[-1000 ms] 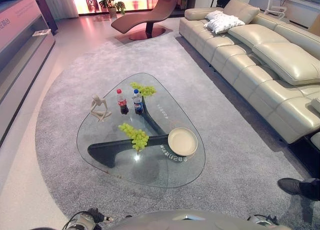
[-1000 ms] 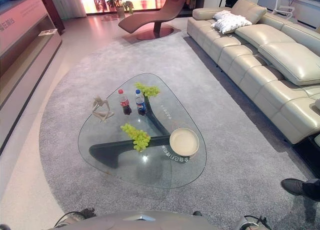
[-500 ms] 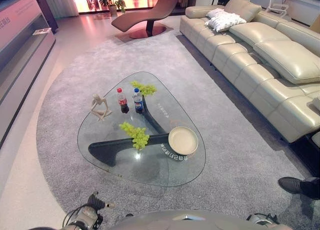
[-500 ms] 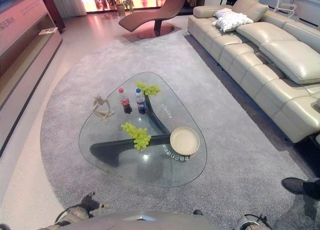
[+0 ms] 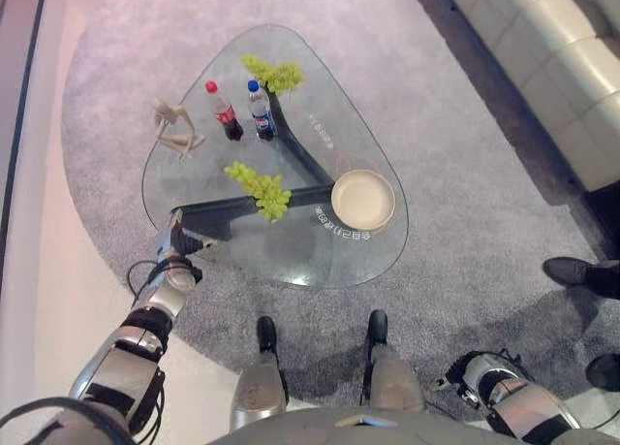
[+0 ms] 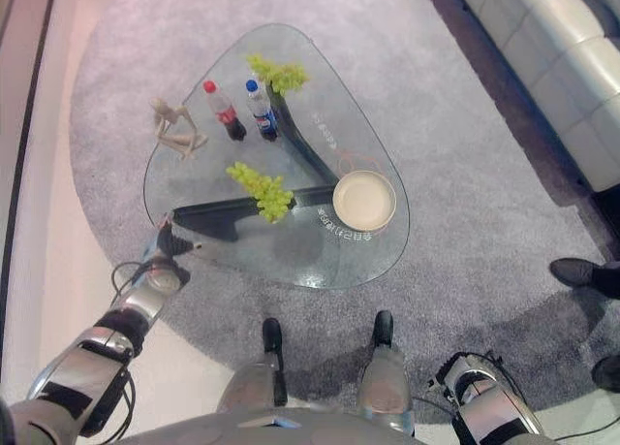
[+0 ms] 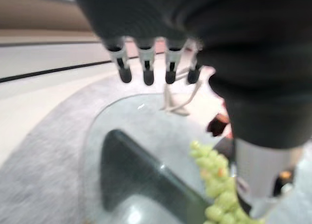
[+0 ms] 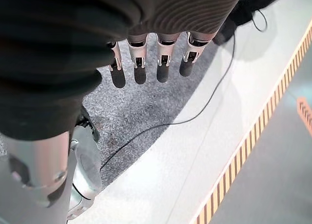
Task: Pick up fruits into the plate
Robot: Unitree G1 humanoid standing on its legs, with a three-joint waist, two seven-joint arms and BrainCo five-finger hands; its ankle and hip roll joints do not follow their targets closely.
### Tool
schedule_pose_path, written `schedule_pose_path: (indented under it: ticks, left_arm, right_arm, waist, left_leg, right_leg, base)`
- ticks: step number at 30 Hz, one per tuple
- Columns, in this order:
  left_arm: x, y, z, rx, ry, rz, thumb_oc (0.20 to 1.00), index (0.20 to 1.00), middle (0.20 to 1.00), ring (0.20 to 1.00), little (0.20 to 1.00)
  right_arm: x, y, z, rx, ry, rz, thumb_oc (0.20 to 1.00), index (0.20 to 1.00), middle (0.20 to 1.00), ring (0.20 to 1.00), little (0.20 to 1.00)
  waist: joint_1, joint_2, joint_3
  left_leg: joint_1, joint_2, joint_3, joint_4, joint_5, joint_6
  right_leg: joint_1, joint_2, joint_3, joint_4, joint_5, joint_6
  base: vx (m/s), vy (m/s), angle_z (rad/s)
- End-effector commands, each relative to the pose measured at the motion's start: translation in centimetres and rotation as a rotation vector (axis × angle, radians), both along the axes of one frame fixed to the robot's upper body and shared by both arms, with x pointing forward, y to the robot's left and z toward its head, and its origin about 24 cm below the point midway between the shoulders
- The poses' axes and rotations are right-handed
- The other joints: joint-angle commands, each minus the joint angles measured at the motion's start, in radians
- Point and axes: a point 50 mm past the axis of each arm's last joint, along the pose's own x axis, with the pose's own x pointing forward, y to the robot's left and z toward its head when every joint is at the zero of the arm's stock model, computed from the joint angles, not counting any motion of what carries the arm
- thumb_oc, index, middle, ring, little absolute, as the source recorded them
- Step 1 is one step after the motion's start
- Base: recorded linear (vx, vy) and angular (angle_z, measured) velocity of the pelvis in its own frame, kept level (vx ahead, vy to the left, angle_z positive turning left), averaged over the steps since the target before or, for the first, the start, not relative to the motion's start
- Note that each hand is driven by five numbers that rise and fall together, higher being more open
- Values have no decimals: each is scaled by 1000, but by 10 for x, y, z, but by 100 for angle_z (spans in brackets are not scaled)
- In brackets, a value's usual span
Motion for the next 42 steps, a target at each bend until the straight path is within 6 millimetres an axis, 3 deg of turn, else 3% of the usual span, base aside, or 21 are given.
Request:
schedule_pose_path:
  ticks: [1,9,16,21,29,35,42]
  left_arm:
    - [30,11,61,223,-154,-44,1000,1000,1000,1000,1000]
    - [57,15,137,541,-232,-137,1000,1000,1000,1000,1000]
    - [63,19,175,863,-246,-164,1000,1000,1000,1000,1000]
    - [64,21,200,1109,-288,-138,1000,1000,1000,1000,1000]
    - [70,7,208,1298,-296,-198,1000,1000,1000,1000,1000]
    - [73,-6,205,1351,-317,-240,1000,1000,1000,1000,1000]
    - [76,-15,209,1379,-344,-256,1000,1000,1000,1000,1000]
  right_arm:
    - [24,-11,16,-65,-68,31,1000,1000,1000,1000,1000]
    - [66,-19,45,-73,-211,39,1000,1000,1000,1000,1000]
    - [86,-27,64,-87,-261,58,1000,1000,1000,1000,1000]
    - [90,-30,69,-96,-260,63,1000,1000,1000,1000,1000]
    - [96,-34,77,-92,-302,61,1000,1000,1000,1000,1000]
    - [105,-29,83,-80,-343,74,1000,1000,1000,1000,1000]
    - [103,-28,80,-77,-344,83,1000,1000,1000,1000,1000]
  waist:
    - [-4,-9,74]
    - [-26,-10,172]
    - [-49,-15,198]
    - [-66,-15,198]
    - [-92,-8,198]
    - [-109,-8,198]
    - [-133,-9,198]
  left_leg:
    - [-43,-75,-33,43,-120,48]
    - [-135,-93,-13,112,-122,46]
    - [-221,-101,9,142,-111,43]
    - [-289,-110,21,162,-109,44]
    - [-407,-113,34,250,-126,45]
    - [-471,-114,42,290,-133,46]
    - [-526,-108,59,325,-143,45]
  right_leg:
    - [-13,29,5,129,-157,-15]
    - [-113,31,0,189,-153,-21]
    - [-212,32,-2,210,-132,-20]
    - [-292,33,-2,228,-121,-19]
    - [-409,37,6,294,-131,-27]
    - [-476,44,19,319,-129,-30]
    - [-537,55,36,349,-134,-33]
  base:
    - [-70,3,4]
    - [-58,19,0]
    - [-36,18,-2]
    - [-15,19,-5]
    - [-10,7,-4]
    - [4,-1,-2]
    - [4,12,-3]
